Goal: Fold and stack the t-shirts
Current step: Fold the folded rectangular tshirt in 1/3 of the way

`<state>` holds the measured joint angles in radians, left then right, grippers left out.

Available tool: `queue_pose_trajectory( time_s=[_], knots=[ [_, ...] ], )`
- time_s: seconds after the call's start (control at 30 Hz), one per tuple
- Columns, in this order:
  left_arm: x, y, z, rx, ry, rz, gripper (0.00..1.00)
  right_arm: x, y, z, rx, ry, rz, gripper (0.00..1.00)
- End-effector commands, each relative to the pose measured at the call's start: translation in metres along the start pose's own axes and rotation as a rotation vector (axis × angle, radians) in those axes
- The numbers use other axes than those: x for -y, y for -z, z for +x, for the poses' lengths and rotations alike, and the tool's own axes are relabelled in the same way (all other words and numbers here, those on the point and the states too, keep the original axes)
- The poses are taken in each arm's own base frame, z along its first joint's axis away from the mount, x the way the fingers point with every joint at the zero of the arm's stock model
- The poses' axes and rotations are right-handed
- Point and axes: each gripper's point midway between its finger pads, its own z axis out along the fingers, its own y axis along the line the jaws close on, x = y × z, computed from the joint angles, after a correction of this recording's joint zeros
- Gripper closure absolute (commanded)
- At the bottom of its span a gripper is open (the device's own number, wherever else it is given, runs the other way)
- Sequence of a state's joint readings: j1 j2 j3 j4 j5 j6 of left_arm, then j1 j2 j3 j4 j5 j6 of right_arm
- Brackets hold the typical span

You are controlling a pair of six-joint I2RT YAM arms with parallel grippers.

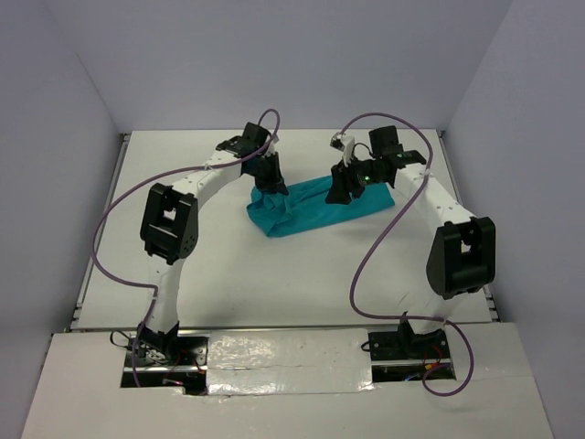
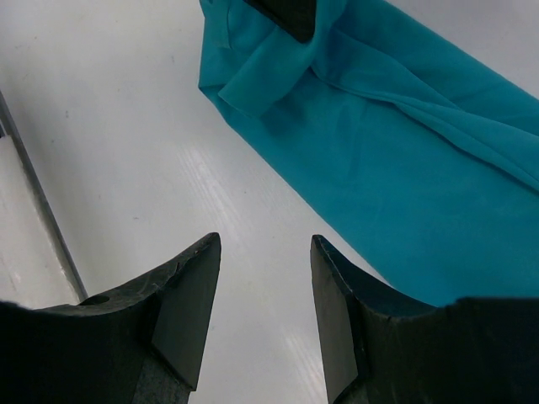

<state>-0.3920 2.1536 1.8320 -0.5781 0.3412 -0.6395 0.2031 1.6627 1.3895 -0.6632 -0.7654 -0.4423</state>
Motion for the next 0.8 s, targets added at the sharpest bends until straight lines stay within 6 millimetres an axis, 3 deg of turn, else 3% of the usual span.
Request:
queue_pose_trajectory(
  time_s=[0.0, 0.17, 0.4, 0.53, 0.77],
  knots=[
    [0.016, -0.001, -0.002, -0.009, 0.007, 0.017, 1.00, -0.005, 0.015, -0.017, 0.066, 0.041, 0.015, 0.45],
    [0.023, -0.006, -0.003, -0.012, 0.022, 0.029, 1.00, -0.005, 0.013, -0.009, 0.057, 0.027, 0.016, 0.45],
    [0.036, 0.008, -0.009, 0.031, 0.024, 0.066, 1.00, 0.028, 0.006, 0.016, -0.015, -0.033, 0.176, 0.47],
    [0.045, 0.004, -0.009, 0.023, 0.038, 0.097, 1.00, 0.053, -0.002, 0.033, -0.053, -0.109, 0.279, 0.51],
    [0.061, -0.001, -0.006, 0.015, 0.038, 0.150, 1.00, 0.071, -0.028, 0.050, -0.103, -0.196, 0.320, 0.55]
  ],
)
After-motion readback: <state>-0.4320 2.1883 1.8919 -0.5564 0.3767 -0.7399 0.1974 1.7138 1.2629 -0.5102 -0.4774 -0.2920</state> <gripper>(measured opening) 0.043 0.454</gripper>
